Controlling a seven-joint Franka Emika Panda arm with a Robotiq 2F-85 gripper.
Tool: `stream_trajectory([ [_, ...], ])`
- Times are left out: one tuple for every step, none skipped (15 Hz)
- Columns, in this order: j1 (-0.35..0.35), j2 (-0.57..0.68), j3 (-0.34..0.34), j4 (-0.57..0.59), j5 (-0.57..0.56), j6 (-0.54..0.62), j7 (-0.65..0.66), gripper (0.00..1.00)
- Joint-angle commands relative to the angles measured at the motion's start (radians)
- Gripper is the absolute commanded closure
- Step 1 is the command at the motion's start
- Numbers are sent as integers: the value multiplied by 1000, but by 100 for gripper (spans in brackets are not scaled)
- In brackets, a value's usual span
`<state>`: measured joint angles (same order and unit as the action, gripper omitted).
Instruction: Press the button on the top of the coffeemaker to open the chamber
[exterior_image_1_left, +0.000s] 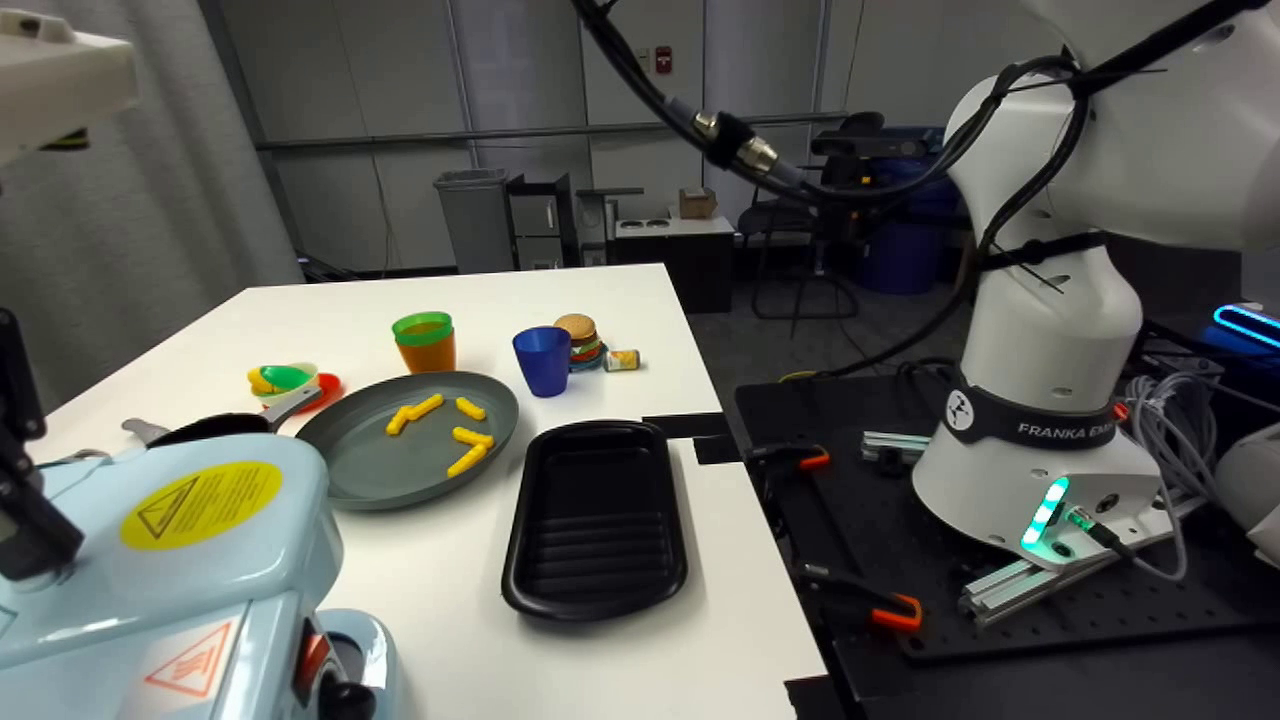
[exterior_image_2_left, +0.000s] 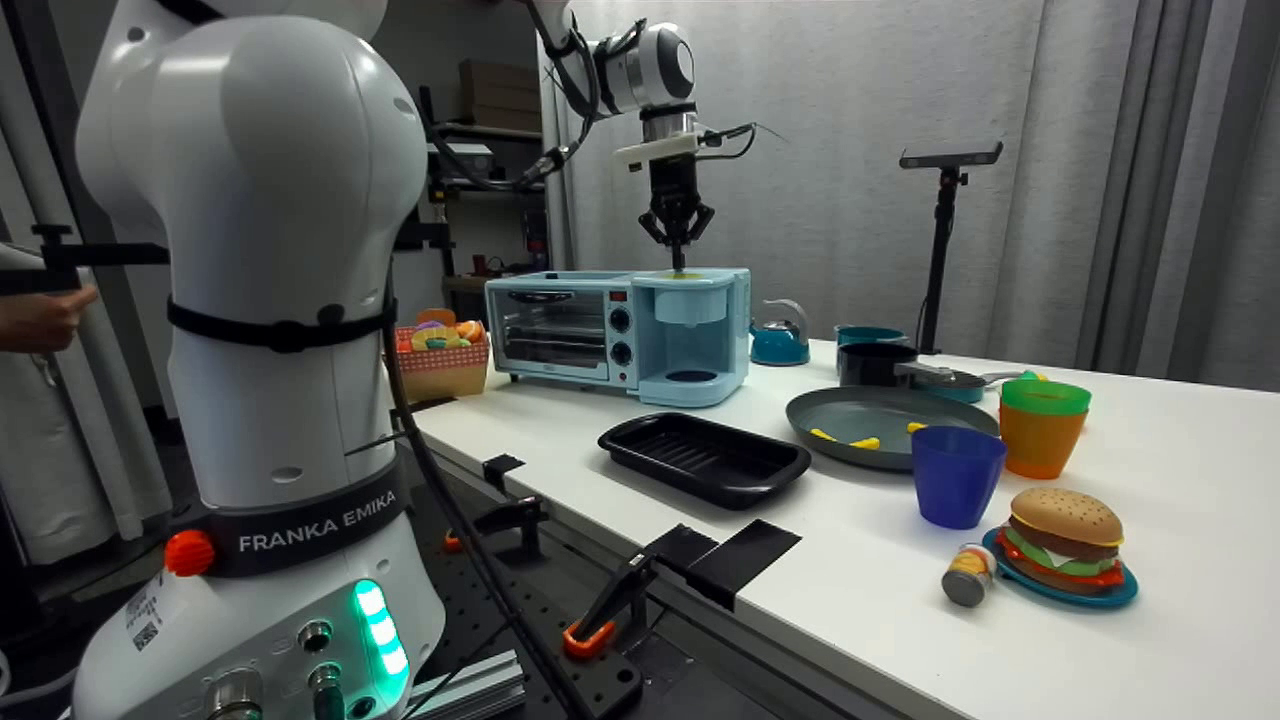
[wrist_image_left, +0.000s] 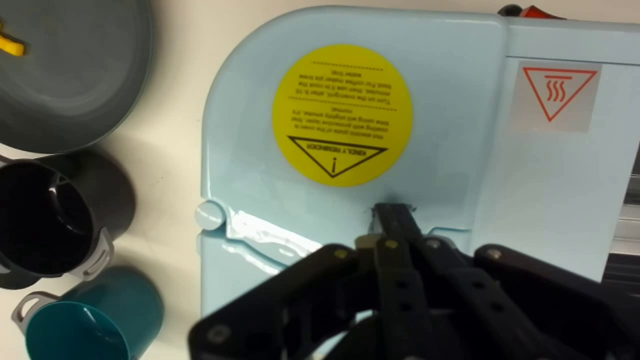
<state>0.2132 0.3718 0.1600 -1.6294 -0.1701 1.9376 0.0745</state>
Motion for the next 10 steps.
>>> stream_trajectory([
  [8,25,-15,4,7,31,24,100],
  [7,28,-14,4,8,34,25,100],
  [7,32,-14,2,9,39,23,100],
  [6,37,-15,0,8,45,22,100],
  [4,43,-15,-1,11,50,20,100],
  [2,48,-16,-2,14,52,19,100],
  [0,54,-18,-5,16,57,19,100],
  [0,58,-19,-7,19,59,21,100],
  [-1,63,-21,-12,20,66,20,100],
  [-1,65,-24,-17,17,71,22,100],
])
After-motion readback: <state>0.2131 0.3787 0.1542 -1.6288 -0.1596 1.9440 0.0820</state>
